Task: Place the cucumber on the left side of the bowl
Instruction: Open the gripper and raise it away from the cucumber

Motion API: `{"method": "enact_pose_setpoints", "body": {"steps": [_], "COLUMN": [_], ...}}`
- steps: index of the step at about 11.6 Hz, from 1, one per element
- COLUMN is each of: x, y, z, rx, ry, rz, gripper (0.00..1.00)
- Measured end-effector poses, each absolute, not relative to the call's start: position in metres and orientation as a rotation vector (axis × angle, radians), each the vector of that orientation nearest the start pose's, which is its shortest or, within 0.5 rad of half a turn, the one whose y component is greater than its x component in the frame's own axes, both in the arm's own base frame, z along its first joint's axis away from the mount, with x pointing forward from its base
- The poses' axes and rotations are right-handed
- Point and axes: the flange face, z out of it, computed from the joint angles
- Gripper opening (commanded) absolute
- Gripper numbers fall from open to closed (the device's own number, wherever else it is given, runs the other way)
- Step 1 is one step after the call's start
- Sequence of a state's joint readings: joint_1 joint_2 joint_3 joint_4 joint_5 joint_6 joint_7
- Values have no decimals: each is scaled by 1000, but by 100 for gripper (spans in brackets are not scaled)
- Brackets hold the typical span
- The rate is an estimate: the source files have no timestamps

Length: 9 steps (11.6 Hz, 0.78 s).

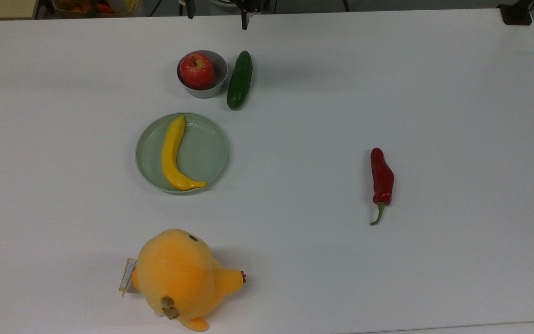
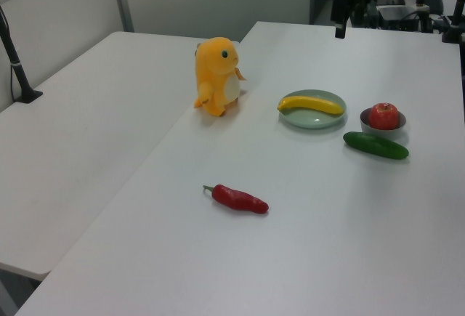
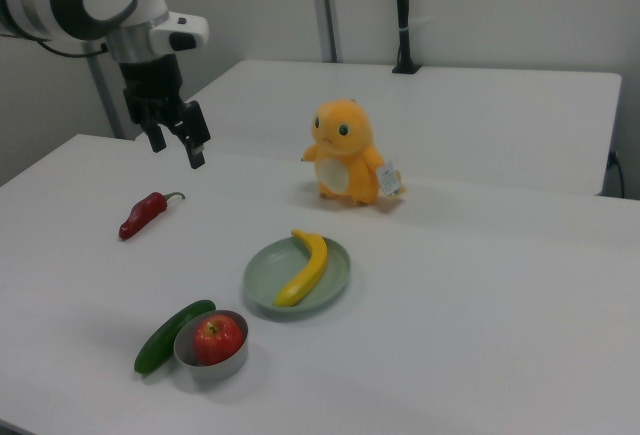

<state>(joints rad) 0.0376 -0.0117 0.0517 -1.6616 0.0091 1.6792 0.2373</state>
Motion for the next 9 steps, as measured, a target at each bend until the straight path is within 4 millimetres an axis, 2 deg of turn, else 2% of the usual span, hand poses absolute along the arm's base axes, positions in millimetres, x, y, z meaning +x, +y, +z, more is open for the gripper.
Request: {"method": "enact_pose_setpoints", "body": {"steps": [3, 5, 9], "x": [561, 565, 567], "y": [30, 24, 16], "z": [601, 604, 601], "rx": [-3115, -3111, -3105], "ry": [13, 5, 32], "rz": [-82, -148, -140], "gripper": [100, 100, 100]}}
